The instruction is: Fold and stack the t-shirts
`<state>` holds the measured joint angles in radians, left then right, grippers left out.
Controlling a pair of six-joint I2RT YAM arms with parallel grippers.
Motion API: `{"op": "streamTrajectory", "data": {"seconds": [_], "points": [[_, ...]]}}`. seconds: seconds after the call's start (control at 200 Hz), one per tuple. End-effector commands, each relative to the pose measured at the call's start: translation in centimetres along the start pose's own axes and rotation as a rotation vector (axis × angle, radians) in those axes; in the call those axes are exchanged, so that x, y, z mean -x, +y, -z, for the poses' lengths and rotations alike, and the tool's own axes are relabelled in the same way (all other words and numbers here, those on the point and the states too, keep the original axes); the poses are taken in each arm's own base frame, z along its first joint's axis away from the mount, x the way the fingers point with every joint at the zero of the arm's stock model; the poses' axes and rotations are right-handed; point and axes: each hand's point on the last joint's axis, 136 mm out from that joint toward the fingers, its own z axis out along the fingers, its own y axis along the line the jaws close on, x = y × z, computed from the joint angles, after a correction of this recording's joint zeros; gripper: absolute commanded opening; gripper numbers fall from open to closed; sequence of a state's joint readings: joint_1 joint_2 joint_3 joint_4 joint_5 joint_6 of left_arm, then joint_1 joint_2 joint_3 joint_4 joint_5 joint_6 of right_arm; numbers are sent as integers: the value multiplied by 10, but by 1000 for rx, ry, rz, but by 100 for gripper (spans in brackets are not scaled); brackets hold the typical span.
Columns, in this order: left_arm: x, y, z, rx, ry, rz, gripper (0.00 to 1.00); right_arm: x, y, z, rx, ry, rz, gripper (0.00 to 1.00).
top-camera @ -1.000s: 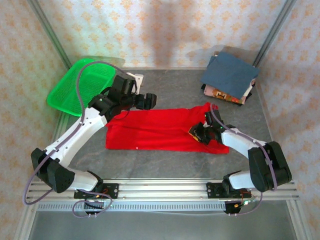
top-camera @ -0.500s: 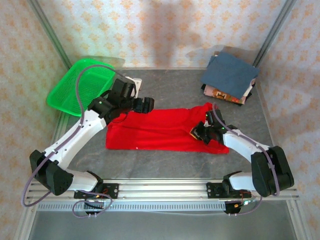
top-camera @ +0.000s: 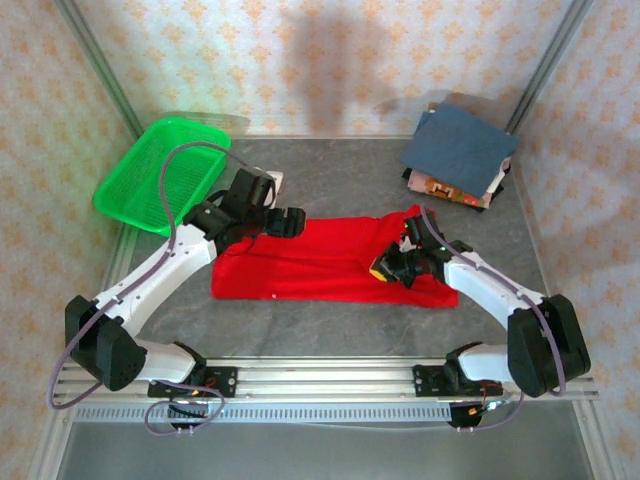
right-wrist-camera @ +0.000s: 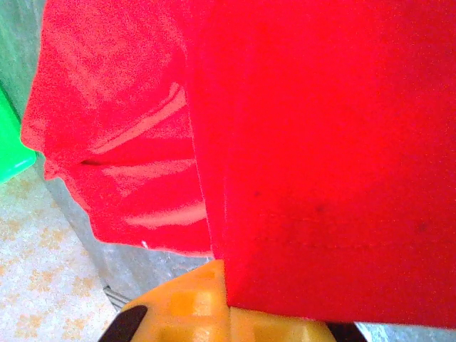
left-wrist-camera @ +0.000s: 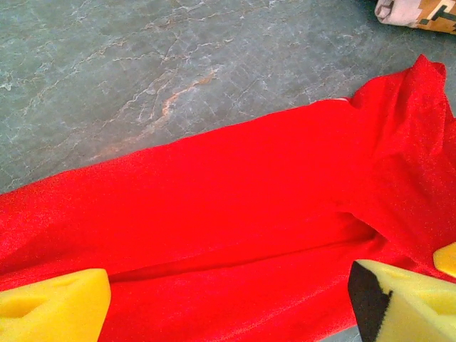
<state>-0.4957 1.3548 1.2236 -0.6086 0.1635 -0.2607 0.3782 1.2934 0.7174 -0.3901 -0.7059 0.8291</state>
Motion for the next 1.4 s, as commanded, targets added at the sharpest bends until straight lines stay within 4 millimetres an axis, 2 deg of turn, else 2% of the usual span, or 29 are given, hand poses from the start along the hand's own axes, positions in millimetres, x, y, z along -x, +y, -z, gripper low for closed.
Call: {"op": "streamTrajectory", "data": {"seconds": [0.0,0.27,0.36,0.425,0.56,0.681,0.816,0.951,1.051,1.166,1.296,1.396], "points": [[2,4,-3,23,-21,8,88,-15,-4,-4,-35,54,-82,0],[-12,3,-13,3,23,5,88,-32,-34,-18,-90,86,-192,0],[-17,4,-18,5,38,9,88,-34,-31,-20,-63,93,-194,15],[-20,5,-21,10,47,11,88,-33,-24,-17,-42,93,-176,32],[-24,6,-28,11,60,23,88,-27,-5,5,-38,49,-83,41],[-25,3,-37,0,79,38,88,-6,-9,39,-99,-33,-46,48],[-32,5,-57,23,155,60,88,31,-33,81,-219,-155,-27,50],[-42,12,-82,71,235,90,87,64,-65,100,-413,-214,20,51],[-49,22,-102,87,283,158,86,89,-73,99,-449,-261,30,52],[-55,45,-119,126,314,233,86,113,-77,91,-464,-299,43,53],[-58,69,-131,161,317,283,86,127,-89,75,-508,-287,26,53],[-68,85,-139,203,337,292,86,135,-101,63,-529,-296,-14,52]]}}
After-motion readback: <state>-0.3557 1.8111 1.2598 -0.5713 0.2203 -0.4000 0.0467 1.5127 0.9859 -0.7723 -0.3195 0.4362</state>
